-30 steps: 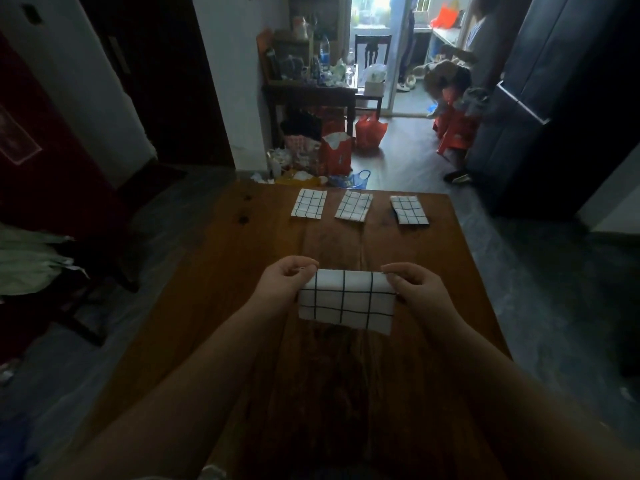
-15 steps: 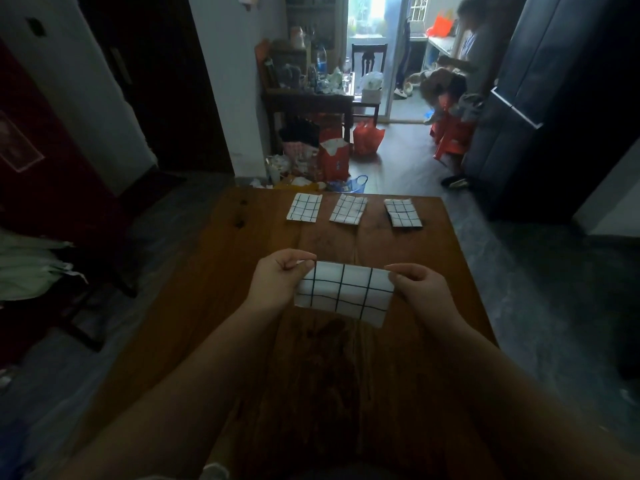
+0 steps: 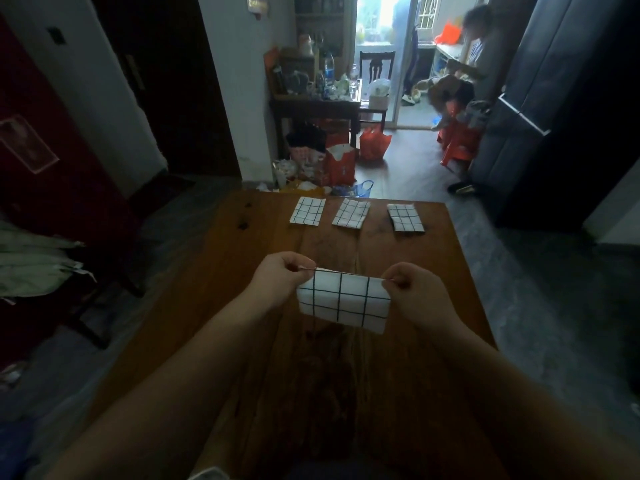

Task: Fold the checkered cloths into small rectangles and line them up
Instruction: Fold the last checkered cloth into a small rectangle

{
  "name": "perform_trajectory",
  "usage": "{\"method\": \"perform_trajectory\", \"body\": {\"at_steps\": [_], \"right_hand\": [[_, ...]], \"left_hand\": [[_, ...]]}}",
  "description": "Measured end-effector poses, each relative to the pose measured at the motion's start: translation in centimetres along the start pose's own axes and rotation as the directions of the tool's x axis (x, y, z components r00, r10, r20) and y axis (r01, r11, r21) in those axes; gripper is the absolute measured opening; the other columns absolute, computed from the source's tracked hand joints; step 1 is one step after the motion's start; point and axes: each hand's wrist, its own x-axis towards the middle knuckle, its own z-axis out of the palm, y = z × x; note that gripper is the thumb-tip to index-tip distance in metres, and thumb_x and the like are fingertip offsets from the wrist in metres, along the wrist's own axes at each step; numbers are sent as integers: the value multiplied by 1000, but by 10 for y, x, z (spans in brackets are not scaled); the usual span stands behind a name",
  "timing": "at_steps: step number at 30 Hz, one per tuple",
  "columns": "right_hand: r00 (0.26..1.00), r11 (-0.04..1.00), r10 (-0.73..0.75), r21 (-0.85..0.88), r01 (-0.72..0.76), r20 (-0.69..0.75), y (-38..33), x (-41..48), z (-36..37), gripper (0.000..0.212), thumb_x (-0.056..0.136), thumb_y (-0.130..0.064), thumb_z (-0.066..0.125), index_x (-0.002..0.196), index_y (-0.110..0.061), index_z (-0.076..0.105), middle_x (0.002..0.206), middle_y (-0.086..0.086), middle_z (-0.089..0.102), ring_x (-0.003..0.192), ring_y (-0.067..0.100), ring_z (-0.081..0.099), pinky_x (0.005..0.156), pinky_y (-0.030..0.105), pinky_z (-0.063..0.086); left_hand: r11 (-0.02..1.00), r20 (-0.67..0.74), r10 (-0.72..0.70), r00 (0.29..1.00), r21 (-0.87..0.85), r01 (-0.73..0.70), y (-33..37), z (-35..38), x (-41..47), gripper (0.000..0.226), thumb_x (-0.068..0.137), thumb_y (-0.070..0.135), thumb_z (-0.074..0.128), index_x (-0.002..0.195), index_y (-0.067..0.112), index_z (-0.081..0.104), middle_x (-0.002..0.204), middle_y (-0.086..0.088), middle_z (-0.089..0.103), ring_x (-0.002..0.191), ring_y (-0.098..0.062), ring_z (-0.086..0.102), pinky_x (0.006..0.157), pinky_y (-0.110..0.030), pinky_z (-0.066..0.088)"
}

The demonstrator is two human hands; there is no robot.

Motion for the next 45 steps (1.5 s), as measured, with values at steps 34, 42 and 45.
{"method": "perform_trajectory", "body": {"at_steps": [34, 42, 45], "right_hand": [[1000, 902, 9, 431, -17, 21, 5, 4, -37, 22, 103, -26, 55, 94, -20, 74, 81, -4, 70, 77, 8, 64, 70, 24, 52], [975, 975, -221, -3, 221, -2, 25, 2, -36, 23, 107, -25, 44, 89, -23, 59, 73, -4, 59, 62, 7, 55, 56, 12, 41], [963, 963, -269, 24, 269, 5, 20, -1, -33, 19, 107, -22, 45, 95, -22, 60, 76, -6, 60, 62, 8, 56, 58, 10, 43]], "left_hand": [[893, 472, 179, 863, 289, -343, 36, 30, -19, 32, 105, 34, 54, 85, 11, 64, 80, -5, 60, 70, -15, 58, 70, -33, 49], [944, 595, 21, 803, 253, -212, 28, 19, -25, 39, 105, 43, 50, 109, 9, 69, 101, -11, 68, 95, -27, 65, 86, -36, 51], [930, 617, 0, 787, 290, -227, 46, 31, -29, 45, 104, 53, 44, 130, 22, 63, 122, 5, 67, 109, -10, 61, 90, -28, 47]]}}
